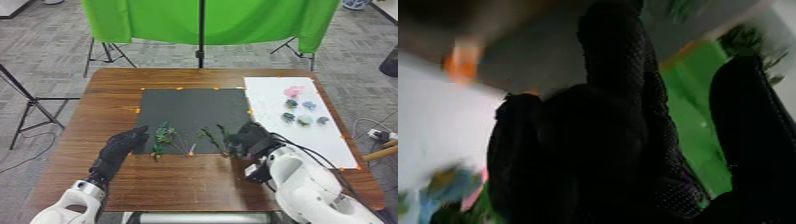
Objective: Arrange flowers
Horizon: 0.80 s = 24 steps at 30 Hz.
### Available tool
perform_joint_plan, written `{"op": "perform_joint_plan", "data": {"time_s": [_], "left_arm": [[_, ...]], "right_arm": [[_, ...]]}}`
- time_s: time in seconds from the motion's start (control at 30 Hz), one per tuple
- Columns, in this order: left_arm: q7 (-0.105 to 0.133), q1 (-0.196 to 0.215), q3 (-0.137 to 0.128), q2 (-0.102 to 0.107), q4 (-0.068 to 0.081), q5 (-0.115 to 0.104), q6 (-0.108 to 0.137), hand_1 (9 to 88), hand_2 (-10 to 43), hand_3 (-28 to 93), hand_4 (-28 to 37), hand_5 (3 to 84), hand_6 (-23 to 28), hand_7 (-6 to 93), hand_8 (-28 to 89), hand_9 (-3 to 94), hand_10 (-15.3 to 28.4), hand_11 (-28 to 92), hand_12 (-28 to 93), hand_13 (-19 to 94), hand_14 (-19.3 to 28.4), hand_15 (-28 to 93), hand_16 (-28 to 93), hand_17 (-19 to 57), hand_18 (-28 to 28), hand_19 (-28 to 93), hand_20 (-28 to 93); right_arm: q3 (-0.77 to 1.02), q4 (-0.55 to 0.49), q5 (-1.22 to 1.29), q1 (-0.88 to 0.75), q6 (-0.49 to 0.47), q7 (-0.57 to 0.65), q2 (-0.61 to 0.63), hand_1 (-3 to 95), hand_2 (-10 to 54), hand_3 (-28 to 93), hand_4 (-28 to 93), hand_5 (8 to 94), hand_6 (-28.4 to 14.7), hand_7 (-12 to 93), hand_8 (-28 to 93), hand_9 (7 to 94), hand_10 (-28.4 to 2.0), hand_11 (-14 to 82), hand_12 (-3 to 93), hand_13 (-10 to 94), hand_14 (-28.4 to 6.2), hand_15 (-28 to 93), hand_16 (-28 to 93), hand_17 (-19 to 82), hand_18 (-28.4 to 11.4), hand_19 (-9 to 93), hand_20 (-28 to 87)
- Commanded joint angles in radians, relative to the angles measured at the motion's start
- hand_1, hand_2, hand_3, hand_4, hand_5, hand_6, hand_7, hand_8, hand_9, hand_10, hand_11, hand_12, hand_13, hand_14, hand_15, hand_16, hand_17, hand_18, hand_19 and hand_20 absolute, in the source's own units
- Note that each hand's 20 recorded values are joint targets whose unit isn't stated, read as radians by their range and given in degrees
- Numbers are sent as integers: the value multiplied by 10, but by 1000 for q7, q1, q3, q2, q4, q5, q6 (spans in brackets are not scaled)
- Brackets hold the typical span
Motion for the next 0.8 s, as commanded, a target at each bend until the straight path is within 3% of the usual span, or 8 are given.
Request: {"op": "perform_joint_plan", "data": {"time_s": [0.03,0.13,0.33,0.4,0.43,0.57,0.7,0.8], "left_arm": [[-37,27,19,-10,16,3,-2,285,-15,600,-182,445,55,49,-38,406,129,125,137,277,159,118,24,8,104,27,161],[-6,29,29,-6,16,4,32,285,-15,601,-185,443,53,50,-40,406,128,125,137,278,157,116,24,8,104,26,161],[205,26,120,16,22,-49,355,286,-26,622,-190,445,51,67,-44,399,122,134,139,284,147,122,27,30,115,47,174],[246,21,126,19,24,-50,400,295,-43,633,-188,425,41,80,-48,371,115,127,138,271,136,113,28,52,131,87,198],[275,19,137,22,24,-51,441,298,-50,636,-187,416,39,82,-50,352,111,121,139,266,134,111,30,60,136,103,209],[349,8,151,24,19,-81,531,310,-71,643,-179,395,34,93,-51,322,103,119,145,257,128,110,35,69,142,135,232],[405,5,139,19,9,-102,580,309,-77,651,-181,398,32,110,-57,326,103,126,147,269,129,136,38,72,137,129,235],[419,12,118,21,-2,-122,591,312,-80,653,-180,408,33,124,-62,335,105,136,146,279,130,151,33,85,137,153,252]], "right_arm": [[35,92,-320,94,177,58,137,301,-6,626,-102,703,-36,139,-53,780,-162,269,275,877,-63,566,348,595,-151,932,581],[18,140,-346,160,89,94,179,317,-42,637,-102,656,-33,137,-52,732,-165,251,279,855,-68,577,349,585,-150,932,575],[-49,246,-293,272,13,128,188,332,-94,627,-101,575,-33,106,-50,692,-178,231,283,840,-70,590,336,586,-141,932,557],[-61,264,-279,282,-6,132,188,338,-95,620,-103,558,-34,98,-49,691,-180,225,277,844,-67,588,331,591,-136,932,549],[-68,273,-277,284,-6,132,189,344,-95,616,-103,557,-34,95,-49,693,-180,223,274,851,-62,581,327,596,-134,932,543],[-88,304,-252,286,-1,136,182,356,-95,609,-104,558,-30,93,-50,715,-177,216,261,870,-54,566,322,609,-125,932,528],[-89,306,-231,265,-1,131,177,375,-95,604,-107,587,-25,99,-54,751,-165,224,253,898,-41,548,323,633,-113,932,518],[-108,303,-224,266,6,121,179,391,-95,605,-108,621,-23,112,-58,785,-153,235,250,914,-37,537,332,646,-108,932,516]]}}
